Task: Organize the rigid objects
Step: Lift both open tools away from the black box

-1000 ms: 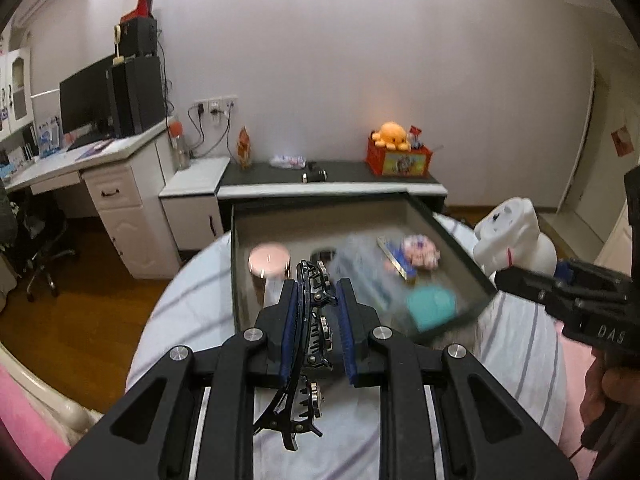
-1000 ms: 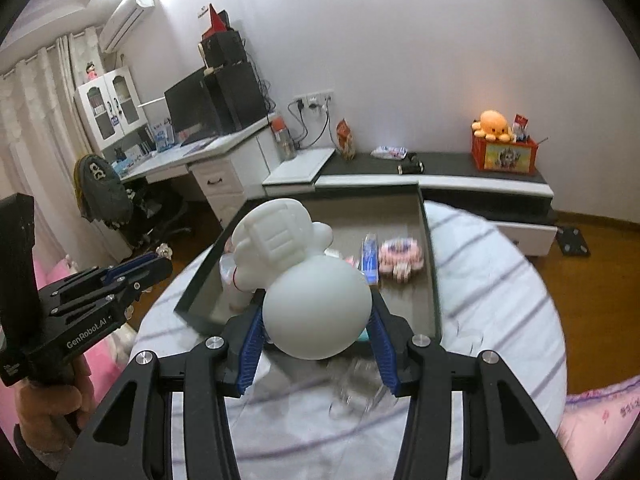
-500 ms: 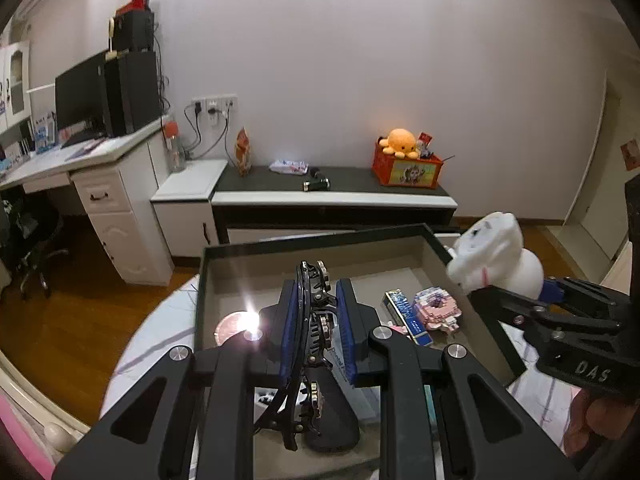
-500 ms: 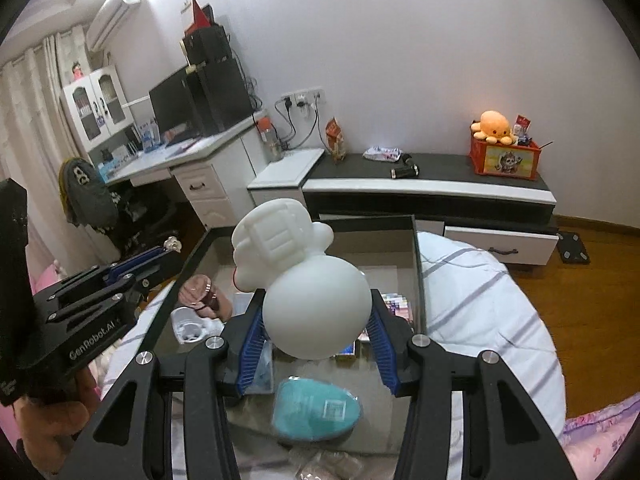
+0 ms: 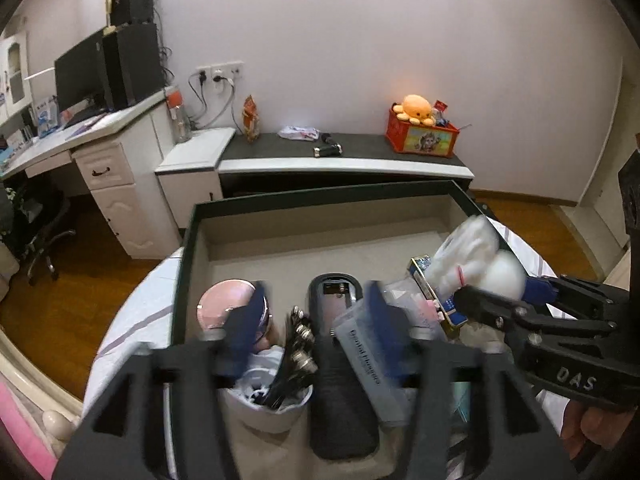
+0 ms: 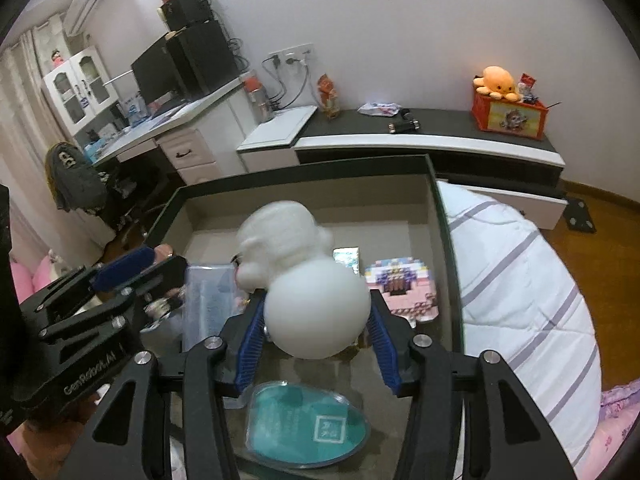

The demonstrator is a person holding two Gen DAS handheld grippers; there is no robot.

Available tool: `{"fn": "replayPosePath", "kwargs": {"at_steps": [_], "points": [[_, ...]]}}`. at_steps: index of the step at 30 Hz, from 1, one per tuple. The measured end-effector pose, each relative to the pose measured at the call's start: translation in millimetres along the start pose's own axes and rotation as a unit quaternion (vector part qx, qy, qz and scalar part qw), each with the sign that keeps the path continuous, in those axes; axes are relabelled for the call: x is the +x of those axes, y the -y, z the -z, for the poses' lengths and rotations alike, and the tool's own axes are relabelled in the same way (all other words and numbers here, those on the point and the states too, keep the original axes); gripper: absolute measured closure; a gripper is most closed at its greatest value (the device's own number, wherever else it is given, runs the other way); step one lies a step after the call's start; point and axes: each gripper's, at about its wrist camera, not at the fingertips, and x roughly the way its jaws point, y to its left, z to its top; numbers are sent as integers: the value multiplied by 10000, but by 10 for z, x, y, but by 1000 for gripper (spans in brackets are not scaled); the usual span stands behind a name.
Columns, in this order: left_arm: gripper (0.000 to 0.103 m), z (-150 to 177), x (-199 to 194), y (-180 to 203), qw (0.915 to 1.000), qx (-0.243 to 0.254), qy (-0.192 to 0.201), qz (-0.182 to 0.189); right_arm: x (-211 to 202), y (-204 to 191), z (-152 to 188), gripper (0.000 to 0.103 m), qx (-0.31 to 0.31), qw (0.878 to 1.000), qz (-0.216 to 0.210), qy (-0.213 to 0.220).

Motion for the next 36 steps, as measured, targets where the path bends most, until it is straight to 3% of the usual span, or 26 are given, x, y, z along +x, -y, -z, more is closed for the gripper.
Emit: {"fn": "replayPosePath", "kwargs": {"at_steps": [2,5,8,12,16,25,31,36], "points": [[25,9,-124,-9,9998,-25,172,-102,-69,-25,26,21,-52,10000,-5,63],[13,13,-292,-48,9995,-74,246,-163,-201,-40,51,15,-32,9998,-59,212],[2,51,-537,-76,9987,-75,455,-225,-383,-51,99,0,52,9992,-94,397],[0,126,-955,-84,9965,-28,749,-359,-703,-104,214,0,133,9973,-156,707],[0,318,-1432,-195,9953,-236,910,-243,-1145,-134,421,0,283,9936,-195,1076],[0,1084,-2521,-280,9883,-453,1340,-578,-2234,-207,1147,0,443,9803,350,1893],[0,1534,-2856,-173,9867,-679,1358,-573,-2648,-335,1665,0,377,9753,724,2052],[0,1811,-2860,-28,9904,-686,1016,-644,-2742,-368,1891,0,476,9740,778,2075]]}}
